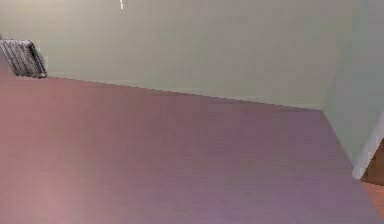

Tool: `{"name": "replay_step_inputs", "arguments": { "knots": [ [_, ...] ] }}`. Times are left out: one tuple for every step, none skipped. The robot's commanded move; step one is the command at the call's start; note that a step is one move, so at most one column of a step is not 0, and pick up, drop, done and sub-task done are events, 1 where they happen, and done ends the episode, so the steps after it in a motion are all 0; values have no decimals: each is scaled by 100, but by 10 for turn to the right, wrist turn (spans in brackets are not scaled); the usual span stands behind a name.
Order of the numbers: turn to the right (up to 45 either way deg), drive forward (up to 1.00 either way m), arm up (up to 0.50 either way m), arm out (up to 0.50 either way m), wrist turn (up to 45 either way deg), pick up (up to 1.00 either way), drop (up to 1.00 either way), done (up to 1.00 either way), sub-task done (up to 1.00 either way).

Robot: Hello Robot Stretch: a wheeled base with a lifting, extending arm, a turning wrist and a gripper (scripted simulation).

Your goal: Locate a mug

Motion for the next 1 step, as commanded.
{"name": "replay_step_inputs", "arguments": {
  "knots": [
    [0, 40, 0, 0, 0, 0, 0, 0, 0]
  ]
}}
